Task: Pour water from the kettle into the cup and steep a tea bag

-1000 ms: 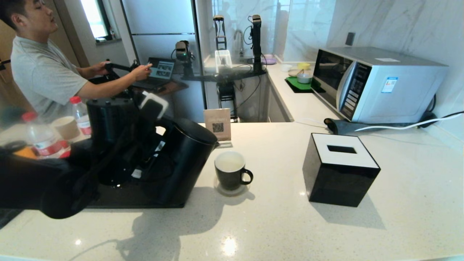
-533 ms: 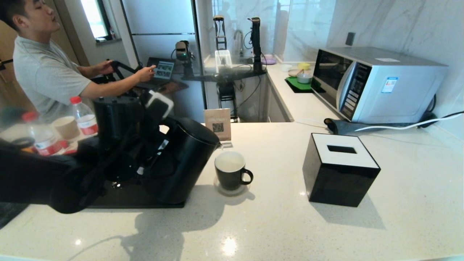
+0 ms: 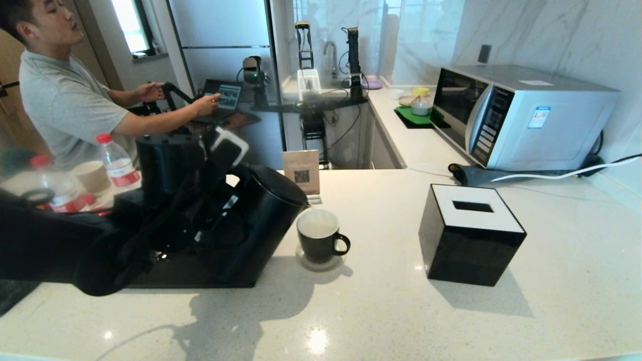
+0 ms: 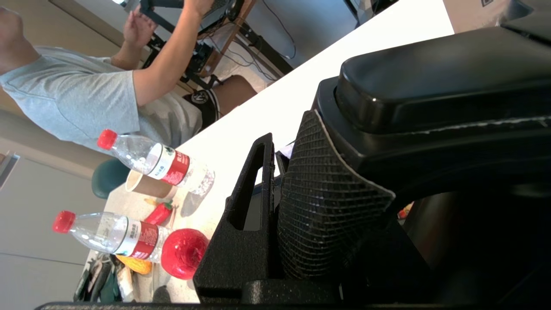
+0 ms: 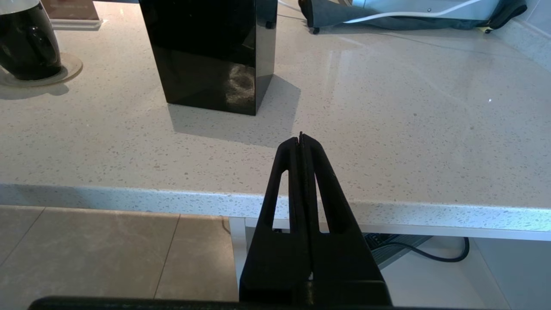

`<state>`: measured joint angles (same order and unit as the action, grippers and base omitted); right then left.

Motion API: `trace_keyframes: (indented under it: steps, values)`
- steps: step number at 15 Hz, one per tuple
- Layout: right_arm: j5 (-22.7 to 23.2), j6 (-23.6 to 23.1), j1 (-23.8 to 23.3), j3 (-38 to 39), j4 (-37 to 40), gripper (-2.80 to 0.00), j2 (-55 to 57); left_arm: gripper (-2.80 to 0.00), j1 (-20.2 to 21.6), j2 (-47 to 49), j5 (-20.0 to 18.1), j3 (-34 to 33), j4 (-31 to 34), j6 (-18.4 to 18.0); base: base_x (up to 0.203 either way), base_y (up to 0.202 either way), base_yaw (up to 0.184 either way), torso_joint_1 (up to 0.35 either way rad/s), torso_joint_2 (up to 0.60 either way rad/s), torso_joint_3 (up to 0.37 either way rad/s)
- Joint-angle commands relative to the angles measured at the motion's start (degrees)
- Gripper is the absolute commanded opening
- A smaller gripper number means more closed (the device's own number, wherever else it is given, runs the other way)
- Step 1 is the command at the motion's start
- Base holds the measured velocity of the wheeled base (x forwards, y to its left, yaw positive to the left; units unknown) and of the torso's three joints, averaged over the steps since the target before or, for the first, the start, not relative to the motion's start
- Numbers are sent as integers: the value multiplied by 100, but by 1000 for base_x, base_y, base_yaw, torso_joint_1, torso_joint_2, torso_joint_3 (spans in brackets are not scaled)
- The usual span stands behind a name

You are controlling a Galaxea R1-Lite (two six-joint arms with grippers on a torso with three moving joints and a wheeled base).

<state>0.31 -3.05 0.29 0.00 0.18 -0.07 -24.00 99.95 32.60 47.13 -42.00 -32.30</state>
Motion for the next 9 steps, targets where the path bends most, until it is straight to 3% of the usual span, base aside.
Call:
trace_keyframes:
  steps: [1,9]
  values:
    - [4,-3,-3,0,-1,-280,7,-280,-45,26,19,7,-19,-32,0,0,0,0,0,0]
    - [4,-3,6,0,-1,-280,7,-280,-52,51,27,7,-19,-171,0,0,0,0,0,0]
